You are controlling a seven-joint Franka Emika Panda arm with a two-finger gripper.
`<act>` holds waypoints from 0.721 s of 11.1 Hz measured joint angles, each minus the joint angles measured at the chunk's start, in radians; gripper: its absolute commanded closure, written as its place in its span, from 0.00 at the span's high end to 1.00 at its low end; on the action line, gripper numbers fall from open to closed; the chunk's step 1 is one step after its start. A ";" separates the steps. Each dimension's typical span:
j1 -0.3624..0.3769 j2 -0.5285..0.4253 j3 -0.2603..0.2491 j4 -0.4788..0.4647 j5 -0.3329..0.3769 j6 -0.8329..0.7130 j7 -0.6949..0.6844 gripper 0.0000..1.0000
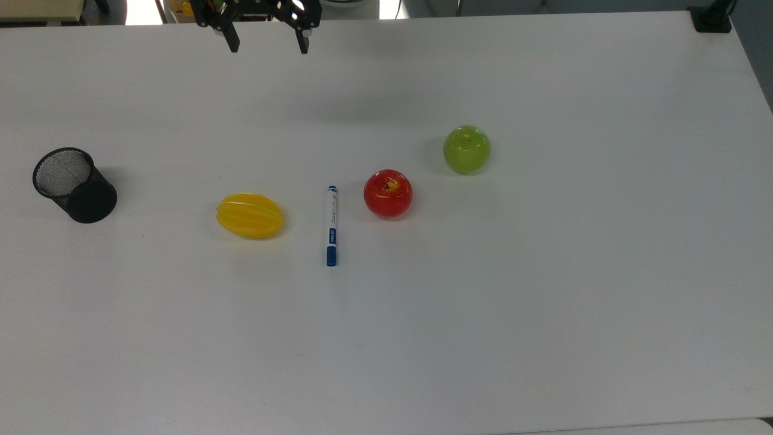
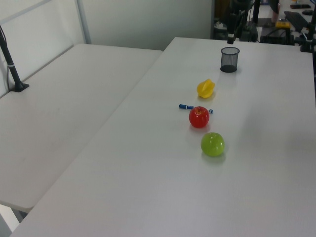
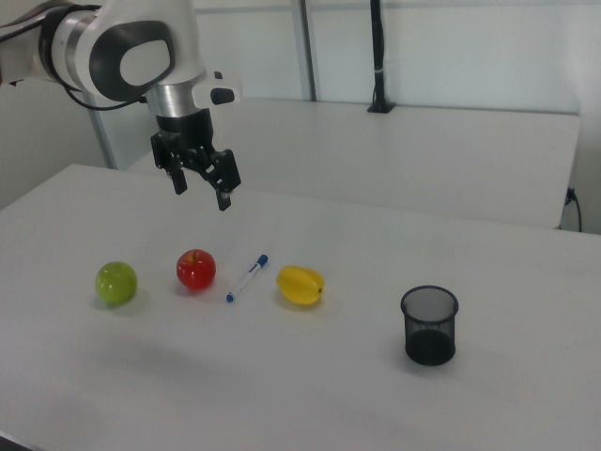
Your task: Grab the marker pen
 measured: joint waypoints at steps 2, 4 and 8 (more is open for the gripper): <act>-0.065 -0.045 0.100 -0.060 -0.056 -0.004 0.002 1.00; -0.142 -0.062 0.170 -0.077 -0.066 -0.032 0.002 1.00; -0.257 -0.067 0.262 -0.078 -0.066 -0.038 0.002 1.00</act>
